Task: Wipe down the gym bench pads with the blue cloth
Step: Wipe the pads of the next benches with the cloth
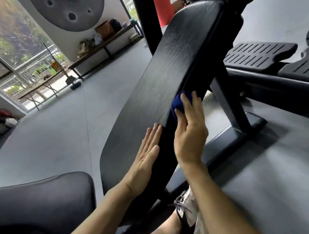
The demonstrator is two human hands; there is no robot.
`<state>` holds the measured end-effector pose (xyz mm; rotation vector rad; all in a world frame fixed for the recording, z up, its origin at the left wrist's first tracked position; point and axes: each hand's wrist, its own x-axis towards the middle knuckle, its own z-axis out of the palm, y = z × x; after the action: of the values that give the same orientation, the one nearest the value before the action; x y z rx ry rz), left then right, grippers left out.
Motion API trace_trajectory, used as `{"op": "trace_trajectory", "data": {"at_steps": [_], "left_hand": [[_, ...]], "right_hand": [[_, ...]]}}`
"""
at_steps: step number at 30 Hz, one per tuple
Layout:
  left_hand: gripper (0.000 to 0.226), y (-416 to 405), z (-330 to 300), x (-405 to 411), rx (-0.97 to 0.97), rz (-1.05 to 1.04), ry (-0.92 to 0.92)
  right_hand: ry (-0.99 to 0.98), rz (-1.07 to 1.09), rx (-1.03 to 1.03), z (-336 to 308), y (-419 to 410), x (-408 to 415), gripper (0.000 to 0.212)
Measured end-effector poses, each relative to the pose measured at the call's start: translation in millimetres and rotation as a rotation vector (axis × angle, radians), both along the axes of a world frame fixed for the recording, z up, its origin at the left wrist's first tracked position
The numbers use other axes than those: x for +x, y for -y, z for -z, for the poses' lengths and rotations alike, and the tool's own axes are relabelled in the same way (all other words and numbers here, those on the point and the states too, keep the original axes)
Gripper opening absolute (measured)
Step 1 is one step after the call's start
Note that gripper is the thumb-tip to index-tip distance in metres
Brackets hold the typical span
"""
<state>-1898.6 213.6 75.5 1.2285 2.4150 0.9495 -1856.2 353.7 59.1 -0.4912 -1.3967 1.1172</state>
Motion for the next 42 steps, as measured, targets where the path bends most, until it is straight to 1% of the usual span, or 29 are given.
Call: {"op": "trace_trajectory", "data": {"at_steps": [1,3,5,9,11,12,14,17,18,20,23,25,28,29,33,35,37,40,42], "left_hand": [[0.047,0,1,0,-0.013,0.004,-0.012],[0.049,-2,3,0,-0.038,-0.007,-0.059],[0.049,-4,4,2,-0.042,-0.008,-0.084],[0.052,-1,6,-3,-0.061,0.004,-0.113],[0.055,4,2,-6,-0.098,0.034,-0.161],[0.058,8,-2,-7,-0.144,0.047,-0.202],[0.066,20,-9,-8,-0.28,0.074,-0.299],[0.09,42,-12,-8,-0.473,0.161,-0.497],[0.096,51,-11,-7,-0.502,0.178,-0.541],[0.105,67,-6,-4,-0.525,0.172,-0.561],[0.112,86,8,2,-0.505,0.148,-0.574],[0.113,95,18,4,-0.464,0.118,-0.583],[0.111,101,34,9,-0.368,0.063,-0.595],[0.11,102,39,11,-0.333,0.045,-0.6],[0.103,111,57,17,-0.224,-0.038,-0.587],[0.102,117,62,18,-0.202,-0.059,-0.565],[0.102,121,65,18,-0.181,-0.077,-0.531],[0.1,124,71,16,-0.142,-0.09,-0.526],[0.1,127,76,16,-0.12,-0.107,-0.518]], "right_hand": [[0.037,0.036,-0.01,-4,-9,-4,0.038],[0.057,0.041,-0.012,-4,-18,-3,0.039],[0.065,-0.003,-0.017,21,12,8,0.04],[0.123,-0.012,-0.017,66,87,31,0.04],[0.154,-0.004,0.025,67,91,38,0.039],[0.162,0.001,0.074,63,78,39,0.038],[0.22,0.041,0.167,52,40,34,0.038],[0.276,0.131,0.171,30,-2,26,0.037],[0.265,0.132,0.169,27,0,25,0.036],[0.248,0.124,0.179,32,23,32,0.033],[0.27,0.072,0.259,56,70,48,0.028],[0.301,0.018,0.339,69,89,56,0.022],[0.315,-0.04,0.521,71,69,61,0.021],[0.314,-0.043,0.549,66,56,62,0.022],[0.273,0.035,0.539,50,18,50,0.021],[0.279,0.024,0.629,60,27,50,0.02],[0.269,-0.043,0.772,82,47,55,0.019],[0.235,-0.151,1.1,108,72,56,0.016],[0.214,-0.211,1.33,102,60,52,0.014]]}}
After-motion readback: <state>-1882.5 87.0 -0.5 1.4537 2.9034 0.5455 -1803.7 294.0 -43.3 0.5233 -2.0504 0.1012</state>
